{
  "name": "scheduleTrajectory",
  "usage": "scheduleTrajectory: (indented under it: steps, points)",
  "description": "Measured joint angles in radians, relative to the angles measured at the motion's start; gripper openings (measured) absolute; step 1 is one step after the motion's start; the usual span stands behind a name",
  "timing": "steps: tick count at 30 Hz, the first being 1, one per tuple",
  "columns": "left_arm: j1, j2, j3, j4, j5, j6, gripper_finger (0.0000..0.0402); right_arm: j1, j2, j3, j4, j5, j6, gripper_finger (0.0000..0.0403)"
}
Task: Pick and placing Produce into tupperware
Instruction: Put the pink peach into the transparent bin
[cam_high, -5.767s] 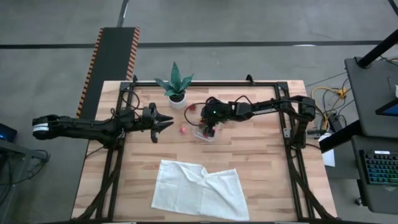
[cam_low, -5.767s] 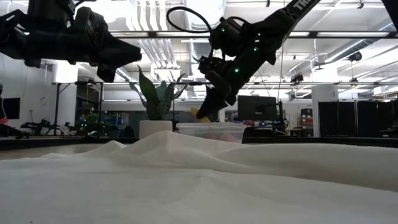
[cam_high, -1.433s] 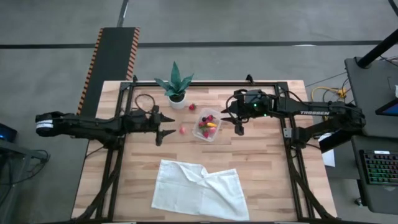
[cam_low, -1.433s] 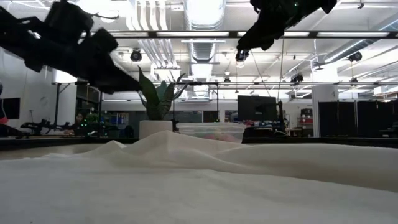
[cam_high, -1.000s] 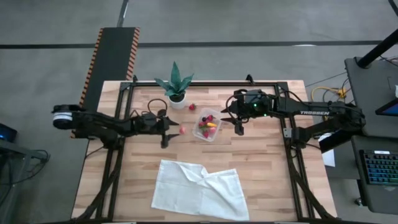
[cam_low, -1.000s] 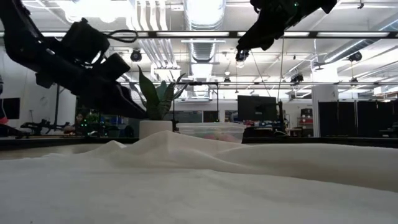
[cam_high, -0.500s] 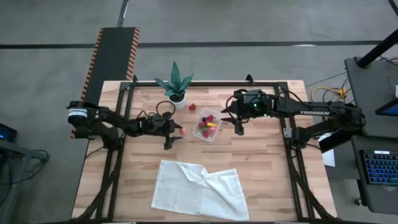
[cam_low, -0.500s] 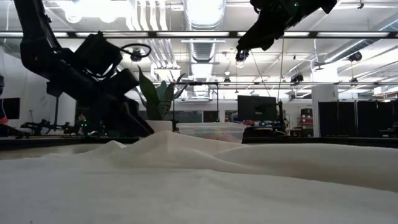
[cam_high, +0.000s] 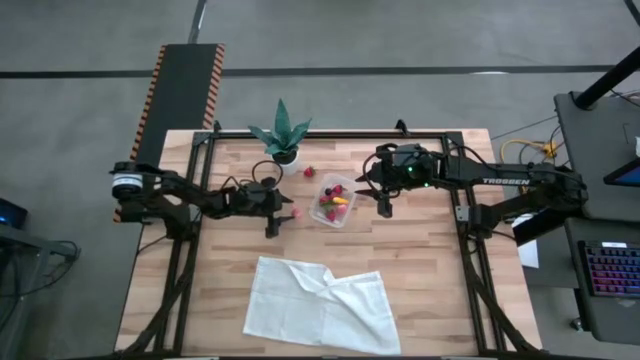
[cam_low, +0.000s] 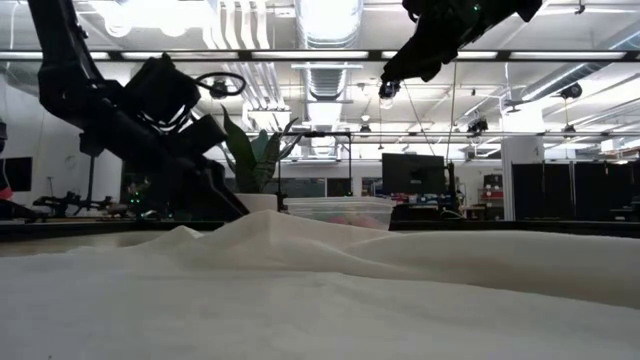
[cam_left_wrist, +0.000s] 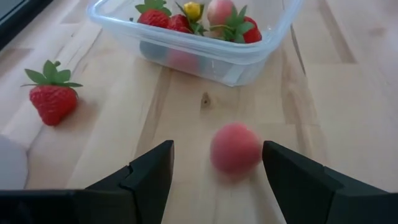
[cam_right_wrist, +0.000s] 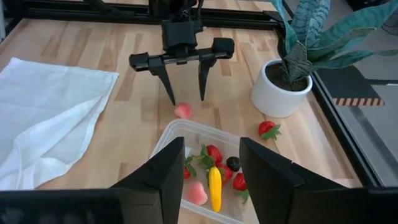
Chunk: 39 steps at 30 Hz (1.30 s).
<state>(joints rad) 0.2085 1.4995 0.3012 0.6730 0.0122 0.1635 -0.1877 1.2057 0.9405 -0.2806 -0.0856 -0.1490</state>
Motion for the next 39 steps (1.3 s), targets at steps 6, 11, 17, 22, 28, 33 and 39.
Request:
scheduleTrajectory:
  steps: [6, 11, 17, 22, 28, 33, 39]
  points:
    - [0.0, 0.009, 0.008, -0.001, 0.016, -0.019, 0.0231, 0.0, 0.0, 0.0, 0.0, 0.0, 0.0, 0.0147]
    - [0.0, 0.005, 0.011, 0.0, 0.035, -0.027, 0.0231, 0.0, 0.0, 0.0, 0.0, 0.0, -0.001, 0.0143]
    - [0.0, 0.005, 0.011, -0.001, 0.047, -0.03, 0.0231, 0.0, 0.0, 0.0, 0.0, 0.0, 0.0, 0.0146]
    - [0.0, 0.005, 0.011, -0.001, 0.069, -0.03, 0.0231, 0.0, 0.0, 0.0, -0.002, 0.0, 0.0, 0.014]
    - [0.0, 0.005, 0.011, -0.009, 0.072, -0.036, 0.0231, 0.0, 0.0, 0.0, -0.002, 0.0, -0.002, 0.0141]
    - [0.0, 0.005, 0.018, -0.009, 0.072, -0.052, 0.0231, 0.0, 0.0, 0.0, -0.003, 0.0, -0.005, 0.0138]
    - [-0.003, 0.027, 0.039, -0.007, 0.072, -0.052, 0.0231, 0.0, 0.0, -0.002, -0.003, 0.0, -0.008, 0.0138]
